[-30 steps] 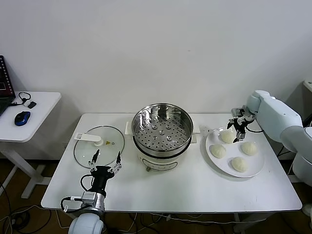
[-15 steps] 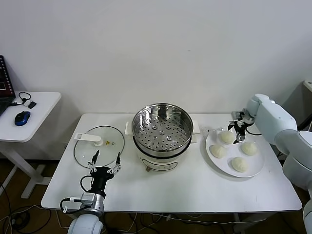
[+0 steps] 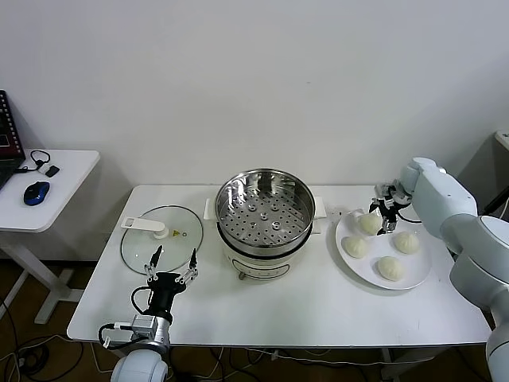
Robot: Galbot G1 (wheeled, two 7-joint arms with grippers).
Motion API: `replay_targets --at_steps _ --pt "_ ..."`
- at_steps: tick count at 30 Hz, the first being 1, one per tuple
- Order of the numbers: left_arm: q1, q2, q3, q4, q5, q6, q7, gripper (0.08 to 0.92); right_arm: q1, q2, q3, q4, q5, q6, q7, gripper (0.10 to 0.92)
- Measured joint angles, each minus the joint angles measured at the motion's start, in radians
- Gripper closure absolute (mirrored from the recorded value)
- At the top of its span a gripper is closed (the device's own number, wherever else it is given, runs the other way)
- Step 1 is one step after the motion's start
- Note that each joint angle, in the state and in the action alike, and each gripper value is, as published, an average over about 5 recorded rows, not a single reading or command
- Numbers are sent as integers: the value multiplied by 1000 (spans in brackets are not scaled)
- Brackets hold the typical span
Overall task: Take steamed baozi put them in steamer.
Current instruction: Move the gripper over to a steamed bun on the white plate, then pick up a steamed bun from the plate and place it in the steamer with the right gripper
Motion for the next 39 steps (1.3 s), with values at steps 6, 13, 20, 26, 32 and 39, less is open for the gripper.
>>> replay_targets --at_steps 6,13,20,26,32,39 --pt "-2 3 -2 0 -5 0 -1 177 -2 7 10 -7 -9 -3 2 266" --pt "-6 4 -2 4 -5 -2 -1 177 -5 12 16 -13 -14 -5 4 337" --pt "-10 0 -2 4 -6 0 0 177 4 -2 9 4 -14 -2 -2 350" --pt "-12 -3 -3 -2 -7 8 1 177 43 -32 -46 62 40 -7 -18 355" --pt "-15 -3 -7 5 -7 11 0 177 135 -91 -193 193 167 -27 -32 349" --pt "-11 2 -10 8 -7 11 0 177 301 -147 -401 389 326 -19 -36 346"
